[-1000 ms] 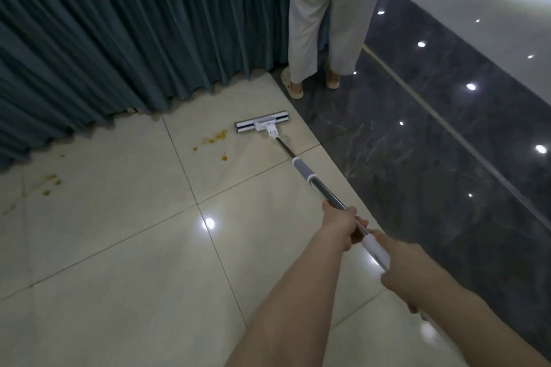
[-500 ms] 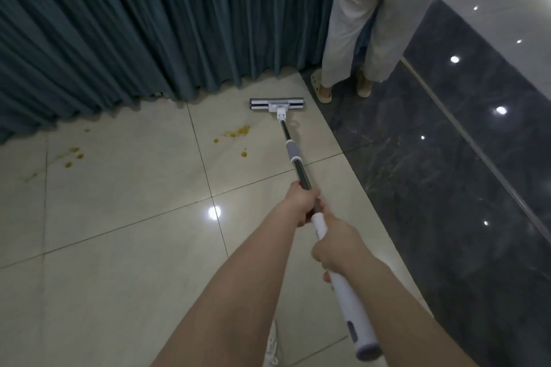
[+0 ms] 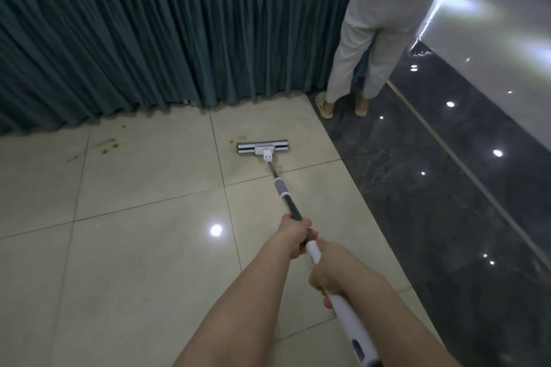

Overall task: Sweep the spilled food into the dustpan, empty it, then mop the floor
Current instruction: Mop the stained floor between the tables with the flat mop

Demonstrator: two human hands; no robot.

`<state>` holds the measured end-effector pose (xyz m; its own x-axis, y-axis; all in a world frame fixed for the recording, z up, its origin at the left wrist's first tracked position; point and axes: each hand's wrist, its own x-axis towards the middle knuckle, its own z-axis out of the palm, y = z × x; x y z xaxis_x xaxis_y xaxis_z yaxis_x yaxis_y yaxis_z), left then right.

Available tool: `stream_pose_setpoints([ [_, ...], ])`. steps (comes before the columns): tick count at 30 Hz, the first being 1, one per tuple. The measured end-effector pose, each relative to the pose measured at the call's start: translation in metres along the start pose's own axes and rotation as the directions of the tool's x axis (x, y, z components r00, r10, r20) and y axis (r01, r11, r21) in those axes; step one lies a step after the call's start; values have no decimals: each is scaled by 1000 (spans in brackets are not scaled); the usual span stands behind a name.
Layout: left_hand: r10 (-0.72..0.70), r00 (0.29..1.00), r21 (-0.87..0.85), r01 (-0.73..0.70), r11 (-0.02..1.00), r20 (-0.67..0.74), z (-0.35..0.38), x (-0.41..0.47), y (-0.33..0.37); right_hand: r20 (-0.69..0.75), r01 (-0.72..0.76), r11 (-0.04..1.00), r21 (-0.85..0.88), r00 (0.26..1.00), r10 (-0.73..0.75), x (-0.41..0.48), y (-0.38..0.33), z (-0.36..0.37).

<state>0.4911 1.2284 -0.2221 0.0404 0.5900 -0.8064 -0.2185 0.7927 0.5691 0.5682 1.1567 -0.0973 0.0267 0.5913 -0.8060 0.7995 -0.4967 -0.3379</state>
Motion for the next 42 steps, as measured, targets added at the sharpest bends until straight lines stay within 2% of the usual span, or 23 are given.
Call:
stream_pose_setpoints([
  [6,-33,999,-121,29,992,-34,1,-120,-129,105,68,988,-136,993,-54,-125,91,63],
  [10,-31,997,-128,22,992,-74,2,-164,-176,135,80,996,-46,988,-73,-169,131,85],
  [14,37,985,-81,-51,995,-170,-15,-168,-184,67,145,988,59,987,-149,-174,131,115],
  [19,96,970,-38,-107,994,-224,-24,-148,-150,-22,176,975,134,984,-174,-151,102,109],
  [22,106,970,-12,-111,994,-221,-34,-129,-120,-39,177,976,127,984,-174,-126,76,103],
  [25,94,970,18,-93,996,-223,-51,-102,-83,-35,228,973,38,973,-226,-87,40,97],
  [29,91,968,13,-91,996,-235,-59,-45,-20,-47,209,976,63,977,-206,-25,-7,62],
  [33,69,972,-14,-74,997,-223,-51,27,52,-41,124,978,166,992,-118,42,-57,3],
  [37,72,969,-21,-79,997,-237,-50,99,128,-62,126,985,113,991,-120,117,-113,-48],
  [42,86,963,-35,-98,995,-254,-73,176,188,-15,142,988,59,990,-141,197,-172,-70],
])
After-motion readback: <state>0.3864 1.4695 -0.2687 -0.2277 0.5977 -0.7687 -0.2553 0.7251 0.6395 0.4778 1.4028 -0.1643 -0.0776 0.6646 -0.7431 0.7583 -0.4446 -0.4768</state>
